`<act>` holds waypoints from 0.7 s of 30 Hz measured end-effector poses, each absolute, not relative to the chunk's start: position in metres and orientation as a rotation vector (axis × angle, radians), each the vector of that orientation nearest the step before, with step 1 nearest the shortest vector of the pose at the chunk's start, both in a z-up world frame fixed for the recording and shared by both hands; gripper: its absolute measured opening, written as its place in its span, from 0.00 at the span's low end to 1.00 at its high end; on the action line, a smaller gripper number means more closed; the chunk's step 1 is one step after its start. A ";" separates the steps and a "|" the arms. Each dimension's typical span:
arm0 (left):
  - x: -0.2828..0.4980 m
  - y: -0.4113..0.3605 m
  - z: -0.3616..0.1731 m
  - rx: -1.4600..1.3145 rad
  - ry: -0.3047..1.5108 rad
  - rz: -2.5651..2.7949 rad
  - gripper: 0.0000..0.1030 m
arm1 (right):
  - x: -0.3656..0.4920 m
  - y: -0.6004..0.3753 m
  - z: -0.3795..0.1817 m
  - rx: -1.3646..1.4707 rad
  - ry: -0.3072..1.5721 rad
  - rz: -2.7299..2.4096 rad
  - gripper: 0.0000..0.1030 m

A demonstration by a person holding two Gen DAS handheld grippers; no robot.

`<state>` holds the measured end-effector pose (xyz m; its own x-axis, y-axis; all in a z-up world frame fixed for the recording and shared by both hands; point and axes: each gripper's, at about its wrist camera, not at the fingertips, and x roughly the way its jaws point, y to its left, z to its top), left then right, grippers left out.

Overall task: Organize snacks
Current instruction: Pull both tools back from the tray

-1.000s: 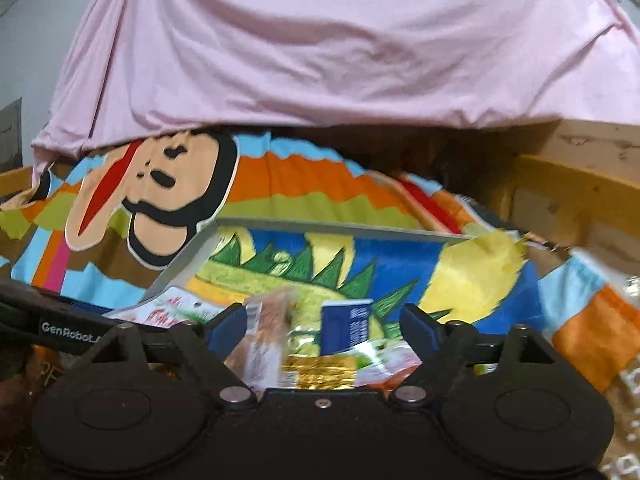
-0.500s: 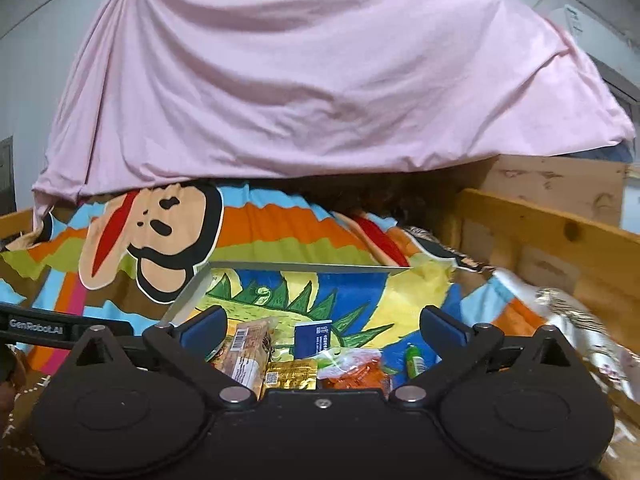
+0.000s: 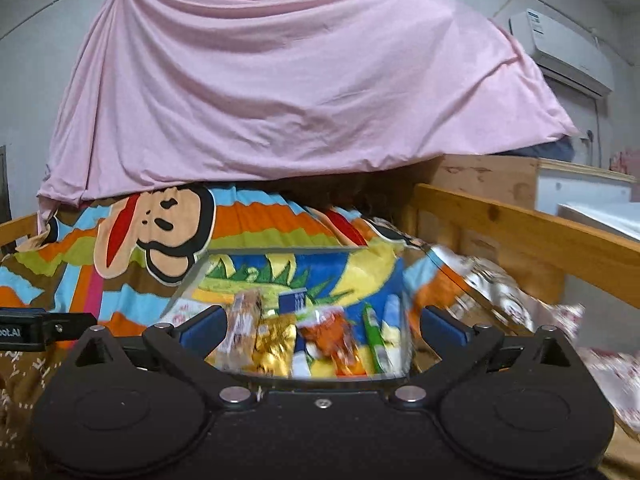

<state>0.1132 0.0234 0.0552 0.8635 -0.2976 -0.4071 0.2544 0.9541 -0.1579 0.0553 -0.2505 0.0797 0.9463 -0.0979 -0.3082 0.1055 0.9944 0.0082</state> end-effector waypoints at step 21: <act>0.051 -0.005 0.031 0.011 0.554 -0.268 0.99 | -0.015 -0.238 0.054 0.075 0.413 -0.116 0.99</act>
